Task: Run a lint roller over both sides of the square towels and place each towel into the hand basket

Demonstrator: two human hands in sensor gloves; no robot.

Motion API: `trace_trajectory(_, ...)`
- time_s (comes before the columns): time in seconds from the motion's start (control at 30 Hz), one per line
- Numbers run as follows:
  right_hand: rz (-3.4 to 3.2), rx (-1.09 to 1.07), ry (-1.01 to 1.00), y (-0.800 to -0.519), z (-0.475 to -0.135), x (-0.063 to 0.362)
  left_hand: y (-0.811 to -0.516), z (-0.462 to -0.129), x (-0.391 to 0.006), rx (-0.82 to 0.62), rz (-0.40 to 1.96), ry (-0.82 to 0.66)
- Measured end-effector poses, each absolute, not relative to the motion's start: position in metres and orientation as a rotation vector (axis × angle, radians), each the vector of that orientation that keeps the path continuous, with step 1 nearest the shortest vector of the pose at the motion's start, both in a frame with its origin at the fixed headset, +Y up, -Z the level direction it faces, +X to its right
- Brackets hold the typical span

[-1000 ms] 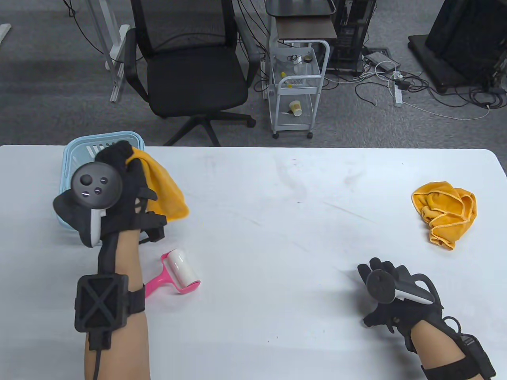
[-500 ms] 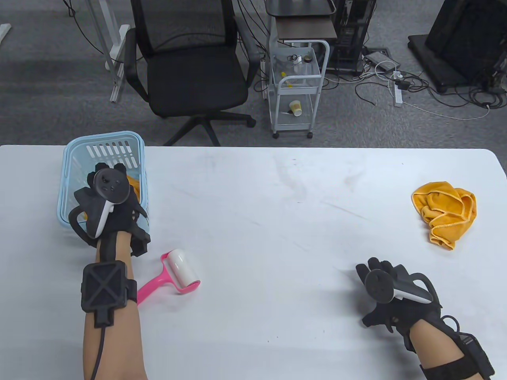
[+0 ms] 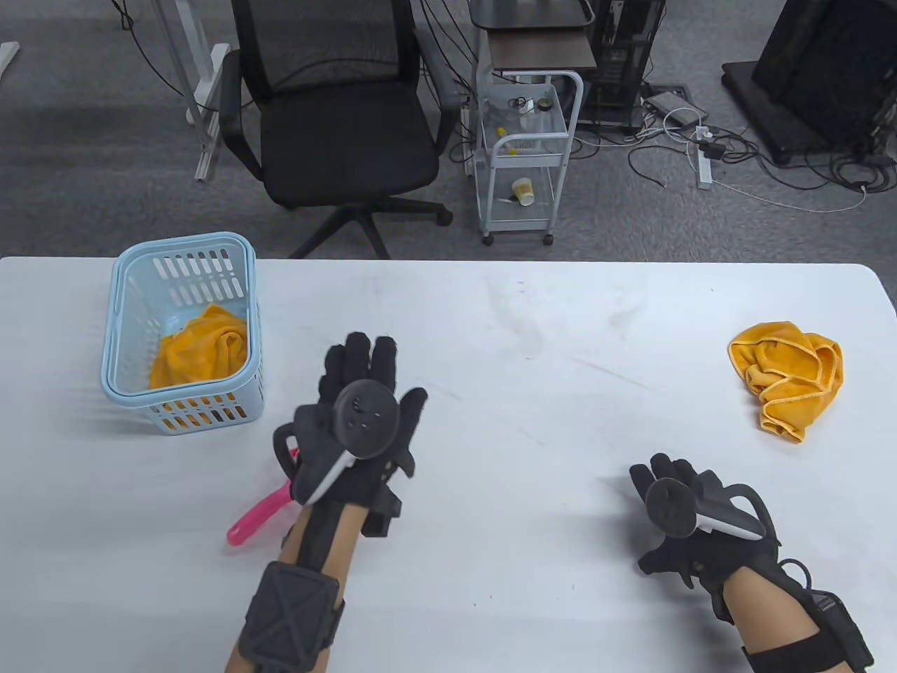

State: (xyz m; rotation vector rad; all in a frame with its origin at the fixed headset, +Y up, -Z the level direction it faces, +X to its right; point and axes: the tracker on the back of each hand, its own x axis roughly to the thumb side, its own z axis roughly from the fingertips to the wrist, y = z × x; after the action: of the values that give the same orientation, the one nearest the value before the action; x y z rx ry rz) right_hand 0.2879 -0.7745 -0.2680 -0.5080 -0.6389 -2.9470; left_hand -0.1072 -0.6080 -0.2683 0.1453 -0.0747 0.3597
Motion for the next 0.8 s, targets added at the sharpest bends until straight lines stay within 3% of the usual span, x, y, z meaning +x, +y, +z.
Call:
trace_trajectory(0.17, -2.978, -0.513, -0.593, -0.775, -0.268, 0.288, -0.668, -0.244, -0.066, 0.021, 0.353, -0.155)
trace_trajectory(0.37, -3.046, -0.464, -0.508, -0.778, -0.272, 0.293, -0.712, -0.247, -0.058, -0.031, 0.274, -0.154)
trace_trajectory(0.53, -3.101, -0.344, -0.452, -0.773, -0.288, 0.302, -0.717, -0.249, -0.059, -0.036, 0.273, -0.162)
trace_trajectory(0.8, -3.116, 0.069, -0.429, -0.746, -0.351, 0.34, -0.711, -0.244, -0.058, -0.005, 0.275, -0.199)
